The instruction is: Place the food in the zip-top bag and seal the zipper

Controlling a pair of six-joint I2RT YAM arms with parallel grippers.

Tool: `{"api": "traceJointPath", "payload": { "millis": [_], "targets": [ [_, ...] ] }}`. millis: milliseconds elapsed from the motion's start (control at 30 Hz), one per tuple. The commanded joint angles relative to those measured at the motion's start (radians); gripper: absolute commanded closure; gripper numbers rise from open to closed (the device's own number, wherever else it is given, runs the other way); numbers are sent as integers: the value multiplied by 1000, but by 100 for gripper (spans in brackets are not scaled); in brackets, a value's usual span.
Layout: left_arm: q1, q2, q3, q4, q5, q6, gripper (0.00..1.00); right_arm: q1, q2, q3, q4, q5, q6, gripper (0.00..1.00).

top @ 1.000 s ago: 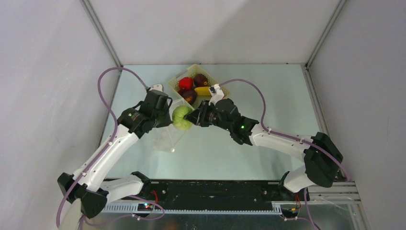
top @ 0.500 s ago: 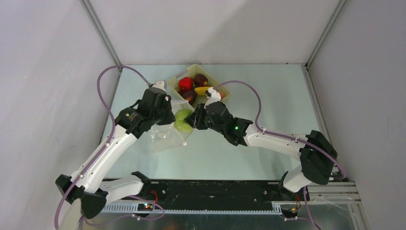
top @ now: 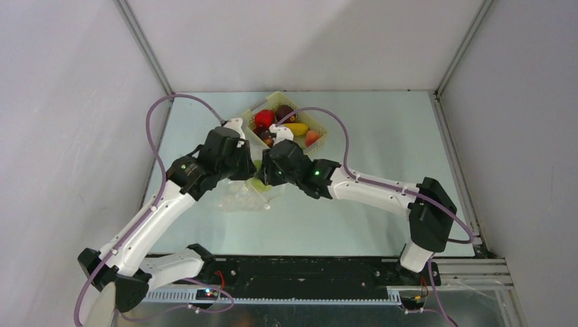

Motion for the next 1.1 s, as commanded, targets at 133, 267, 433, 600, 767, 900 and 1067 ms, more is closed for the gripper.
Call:
{"api": "traceJointPath", "payload": {
  "millis": [133, 267, 433, 600, 767, 900, 1067],
  "targets": [
    [-5, -40, -13, 51, 9, 29, 100, 4, 26, 98, -123, 105, 13, 83],
    [-3, -20, 2, 6, -70, 16, 100, 10, 2, 85, -63, 41, -42, 56],
    [8, -9, 4, -12, -85, 2, 100, 11, -30, 64, -27, -19, -74, 35],
    [37, -24, 3, -18, -105, -6, 100, 10, -101, 28, 31, -65, -110, 13],
    [57, -43, 3, -26, -131, -12, 100, 11, -168, 15, 50, -73, -169, 1],
    [74, -50, 8, -33, -138, -15, 100, 8, -213, 4, 57, -107, -199, 1],
    [95, -61, 13, -47, -176, -23, 100, -19, -282, -35, 92, -74, -215, 0]
  ]
}}
